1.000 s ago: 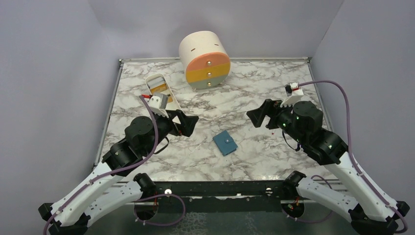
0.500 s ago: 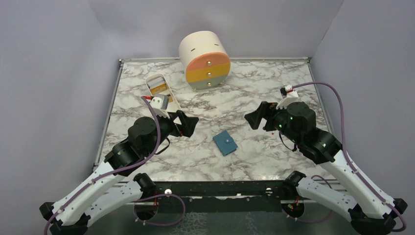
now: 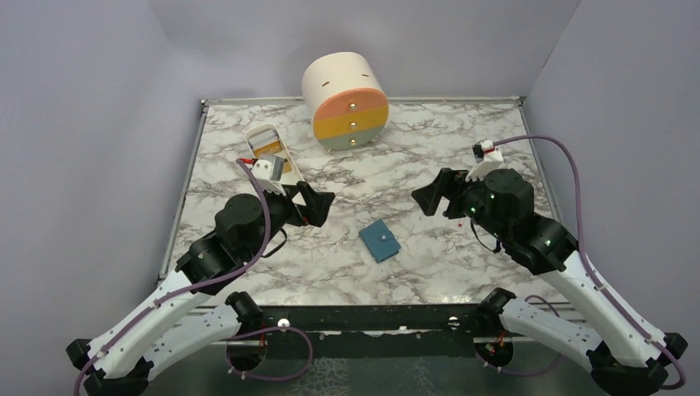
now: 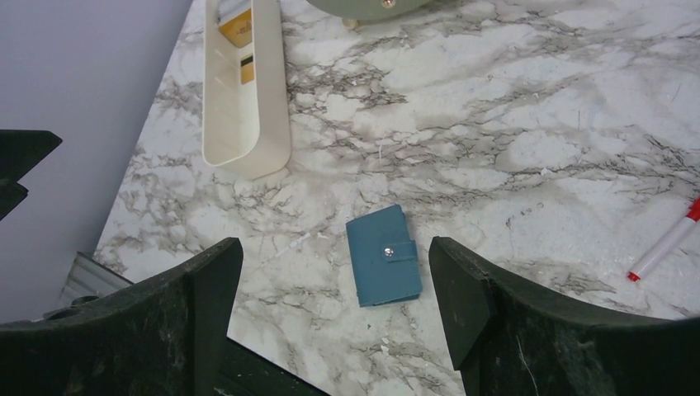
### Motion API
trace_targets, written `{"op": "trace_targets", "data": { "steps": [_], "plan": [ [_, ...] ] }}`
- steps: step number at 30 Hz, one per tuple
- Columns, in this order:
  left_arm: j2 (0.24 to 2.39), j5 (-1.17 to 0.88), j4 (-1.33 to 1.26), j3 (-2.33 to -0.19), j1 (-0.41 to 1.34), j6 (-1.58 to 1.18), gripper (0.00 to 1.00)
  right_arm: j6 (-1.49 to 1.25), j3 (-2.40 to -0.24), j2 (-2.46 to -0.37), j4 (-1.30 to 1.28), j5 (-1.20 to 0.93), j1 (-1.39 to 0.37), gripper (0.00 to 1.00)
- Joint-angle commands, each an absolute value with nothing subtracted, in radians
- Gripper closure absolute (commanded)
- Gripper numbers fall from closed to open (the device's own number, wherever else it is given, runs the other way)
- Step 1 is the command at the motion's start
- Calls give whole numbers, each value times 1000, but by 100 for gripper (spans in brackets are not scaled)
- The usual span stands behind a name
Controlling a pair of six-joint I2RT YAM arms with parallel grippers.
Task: Put the credit cards into the card holder
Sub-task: Reset both arms
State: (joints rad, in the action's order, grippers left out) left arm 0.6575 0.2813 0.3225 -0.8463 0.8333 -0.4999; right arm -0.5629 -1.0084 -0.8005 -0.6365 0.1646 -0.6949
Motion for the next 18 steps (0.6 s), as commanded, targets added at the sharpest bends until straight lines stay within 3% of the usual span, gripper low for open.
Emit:
{"op": "trace_targets", "data": {
  "steps": [1, 18],
  "plan": [
    [658, 290, 293, -901, 834, -483, 1, -548, -1064, -786, -621, 143, -701, 16],
    [655, 244, 232, -790, 834, -495, 1, -598, -953, -787, -580, 146, -701, 16]
  ]
}}
